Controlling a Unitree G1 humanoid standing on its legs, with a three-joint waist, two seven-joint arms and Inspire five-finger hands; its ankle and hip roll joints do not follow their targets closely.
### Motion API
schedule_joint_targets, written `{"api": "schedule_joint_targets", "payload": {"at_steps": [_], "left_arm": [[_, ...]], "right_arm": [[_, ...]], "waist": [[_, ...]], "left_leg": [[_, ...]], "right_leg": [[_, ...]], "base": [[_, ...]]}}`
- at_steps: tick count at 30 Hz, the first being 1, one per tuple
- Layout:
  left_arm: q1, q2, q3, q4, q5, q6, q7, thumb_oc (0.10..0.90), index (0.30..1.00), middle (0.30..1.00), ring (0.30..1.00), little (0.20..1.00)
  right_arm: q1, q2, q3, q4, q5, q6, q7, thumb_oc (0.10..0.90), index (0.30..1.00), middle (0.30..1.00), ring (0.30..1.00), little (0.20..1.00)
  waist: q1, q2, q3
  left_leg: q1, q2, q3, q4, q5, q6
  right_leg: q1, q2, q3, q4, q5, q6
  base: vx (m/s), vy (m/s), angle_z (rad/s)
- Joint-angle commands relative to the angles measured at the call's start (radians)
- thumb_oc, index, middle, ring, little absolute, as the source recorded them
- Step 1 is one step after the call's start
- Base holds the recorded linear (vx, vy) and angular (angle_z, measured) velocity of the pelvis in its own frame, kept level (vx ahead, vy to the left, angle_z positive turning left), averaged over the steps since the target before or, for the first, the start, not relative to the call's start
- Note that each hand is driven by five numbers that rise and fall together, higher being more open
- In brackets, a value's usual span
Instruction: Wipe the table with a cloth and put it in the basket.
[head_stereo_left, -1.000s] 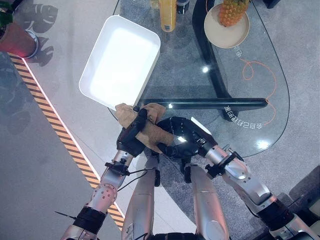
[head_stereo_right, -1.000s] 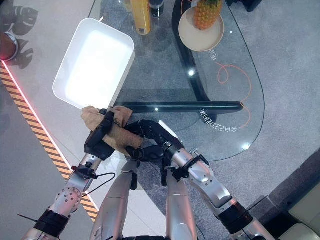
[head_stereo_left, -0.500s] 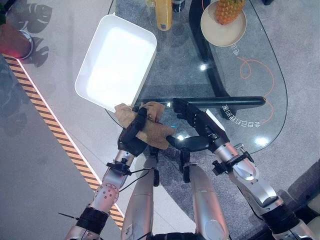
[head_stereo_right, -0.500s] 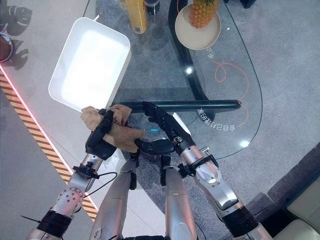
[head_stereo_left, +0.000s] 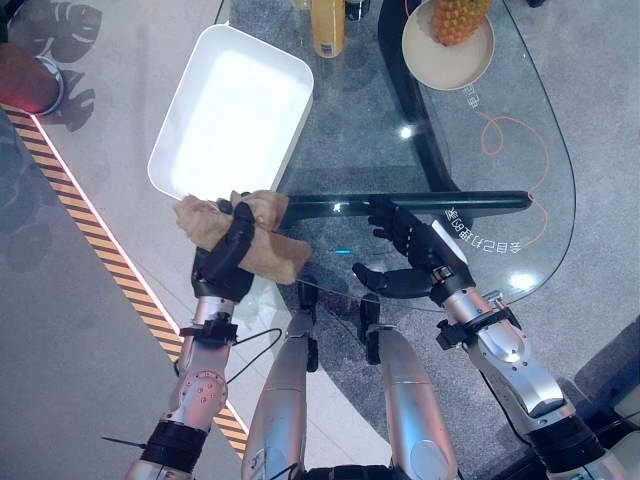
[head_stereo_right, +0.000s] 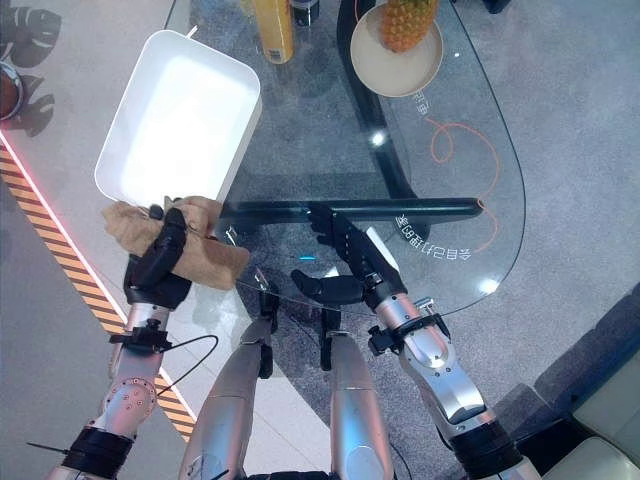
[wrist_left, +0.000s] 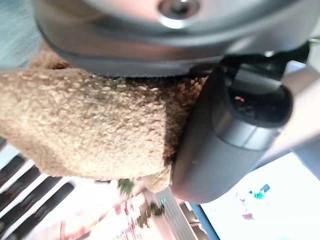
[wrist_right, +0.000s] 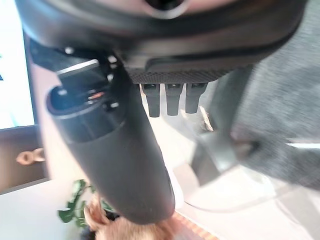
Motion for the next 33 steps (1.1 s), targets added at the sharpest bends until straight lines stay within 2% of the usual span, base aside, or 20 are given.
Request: {"api": "schedule_joint_targets", "payload": {"at_steps": [1,5,8,10,16,23,27,33], "left_arm": [[-0.049,0.059,0.095,-0.164,0.220,-0.174,0.139,0.100,0.300,0.300,0.300,0.200],[-0.082,0.087,0.126,-0.153,0.452,-0.187,0.343,0.100,0.300,0.300,0.300,0.200],[-0.145,0.141,0.150,-0.121,0.623,-0.155,0.501,0.100,0.300,0.300,0.300,0.200],[-0.179,0.171,0.156,-0.104,0.674,-0.144,0.549,0.100,0.300,0.300,0.300,0.200],[-0.362,0.320,0.136,0.024,0.857,-0.051,0.761,0.100,0.300,0.300,0.300,0.200],[-0.501,0.400,0.087,0.170,0.903,-0.009,0.829,0.100,0.300,0.300,0.300,0.200],[-0.574,0.438,0.055,0.256,0.957,0.010,0.866,0.100,0.300,0.300,0.300,0.200],[-0.735,0.504,-0.058,0.435,1.007,0.069,0.885,0.100,0.300,0.300,0.300,0.200]], "right_arm": [[-0.020,0.009,0.018,-0.048,0.025,-0.001,0.056,0.800,0.900,0.900,0.900,0.900],[-0.026,-0.005,0.064,0.025,0.010,0.041,0.081,0.800,0.900,0.900,0.900,0.900],[-0.036,-0.008,0.099,0.088,0.016,0.080,0.112,0.800,0.900,0.900,0.900,0.900],[-0.044,-0.012,0.116,0.111,0.020,0.100,0.123,0.800,0.900,0.900,0.900,0.900],[-0.078,-0.035,0.203,0.182,0.010,0.154,0.136,0.800,0.900,0.900,0.900,0.900],[-0.095,-0.048,0.253,0.203,-0.011,0.172,0.124,0.800,0.900,0.900,0.900,0.900],[-0.102,-0.049,0.271,0.223,-0.019,0.162,0.129,0.800,0.900,0.900,0.900,0.900],[-0.135,-0.051,0.293,0.245,-0.002,0.153,0.134,0.800,0.900,0.900,0.900,0.900]], "waist": [[0.013,-0.002,-0.027],[0.014,0.003,-0.027],[0.012,0.005,-0.027],[0.011,0.006,-0.027],[-0.001,0.006,-0.027],[-0.017,0.001,-0.027],[-0.025,-0.006,-0.027],[-0.045,-0.019,-0.027]], "left_leg": [[-0.015,-0.071,0.046,0.156,-0.154,0.060],[-0.037,-0.071,0.047,0.162,-0.151,0.058],[-0.051,-0.070,0.052,0.158,-0.146,0.057],[-0.061,-0.067,0.055,0.158,-0.144,0.057],[-0.101,-0.057,0.071,0.158,-0.143,0.057],[-0.149,-0.050,0.086,0.167,-0.150,0.058],[-0.166,-0.047,0.096,0.163,-0.153,0.059],[-0.199,-0.039,0.110,0.160,-0.155,0.056]], "right_leg": [[0.027,0.068,0.062,-0.212,0.154,0.005],[0.005,0.065,0.063,-0.207,0.152,0.000],[-0.014,0.064,0.067,-0.208,0.153,-0.002],[-0.027,0.064,0.069,-0.207,0.155,-0.003],[-0.084,0.064,0.080,-0.204,0.164,0.001],[-0.148,0.061,0.087,-0.200,0.178,0.012],[-0.173,0.063,0.093,-0.208,0.192,0.021],[-0.213,0.062,0.100,-0.217,0.216,0.039]], "base": [[0.03,0.099,-0.04],[0.03,0.103,-0.01],[0.04,0.097,-0.01],[0.03,0.088,-0.01],[0.03,0.099,0.00],[0.02,0.059,0.00],[0.00,0.051,0.00],[-0.01,0.042,0.00]]}}
